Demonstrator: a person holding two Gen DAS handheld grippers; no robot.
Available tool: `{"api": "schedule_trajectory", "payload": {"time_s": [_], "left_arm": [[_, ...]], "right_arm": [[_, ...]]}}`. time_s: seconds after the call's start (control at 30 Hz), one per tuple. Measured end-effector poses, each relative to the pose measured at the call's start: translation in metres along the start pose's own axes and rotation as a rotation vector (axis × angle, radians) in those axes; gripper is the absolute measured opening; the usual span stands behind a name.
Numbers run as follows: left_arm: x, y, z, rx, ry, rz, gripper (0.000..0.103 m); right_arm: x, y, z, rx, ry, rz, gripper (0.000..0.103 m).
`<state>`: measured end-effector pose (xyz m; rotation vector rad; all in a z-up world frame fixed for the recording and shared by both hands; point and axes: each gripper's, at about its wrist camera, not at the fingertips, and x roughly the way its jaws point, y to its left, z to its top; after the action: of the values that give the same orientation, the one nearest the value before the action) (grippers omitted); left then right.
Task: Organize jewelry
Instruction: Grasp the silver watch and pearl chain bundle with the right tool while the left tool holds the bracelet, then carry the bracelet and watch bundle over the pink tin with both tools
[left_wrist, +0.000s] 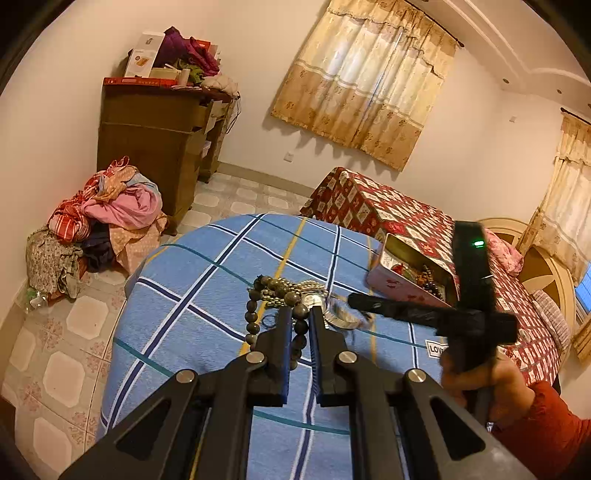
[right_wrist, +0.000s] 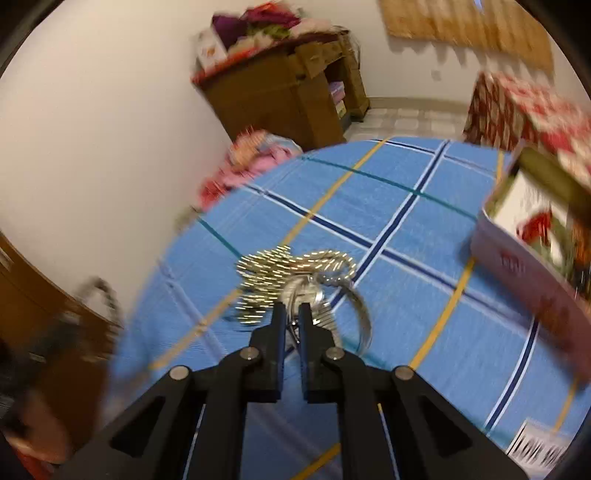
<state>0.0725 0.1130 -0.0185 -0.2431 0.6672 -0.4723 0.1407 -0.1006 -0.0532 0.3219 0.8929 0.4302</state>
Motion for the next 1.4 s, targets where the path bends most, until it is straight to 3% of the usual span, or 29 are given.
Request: {"api": "schedule_trajectory", "payload": {"time_s": [0.23,0.43,0.93,1.4], "left_arm": [[-0.006,-0.017,-0.002,0.025,0.0,-0.016,0.008],[-0.008,-0.032,-0.004,0.05,0.009,-0.034,0.008],[0.018,-0.086,-0.016,0.157,0.092,-0.125,0.008],[0.061,-0.143,0.015,0.27,0.089,-0.212,0.008]], "right_arm": [[-0.052,-0.01,-0.023,0.216,-0.081,0.201,0.009],[-0.083,-0.024,-0.037,0.314,-0.141,0.26,0.009],[-0.155,-0.066,-0.061,0.416,-0.29,0.199,0.009],[-0.21,-0.108,-0.038,0.402,-0.428,0.102,0.009]]}}
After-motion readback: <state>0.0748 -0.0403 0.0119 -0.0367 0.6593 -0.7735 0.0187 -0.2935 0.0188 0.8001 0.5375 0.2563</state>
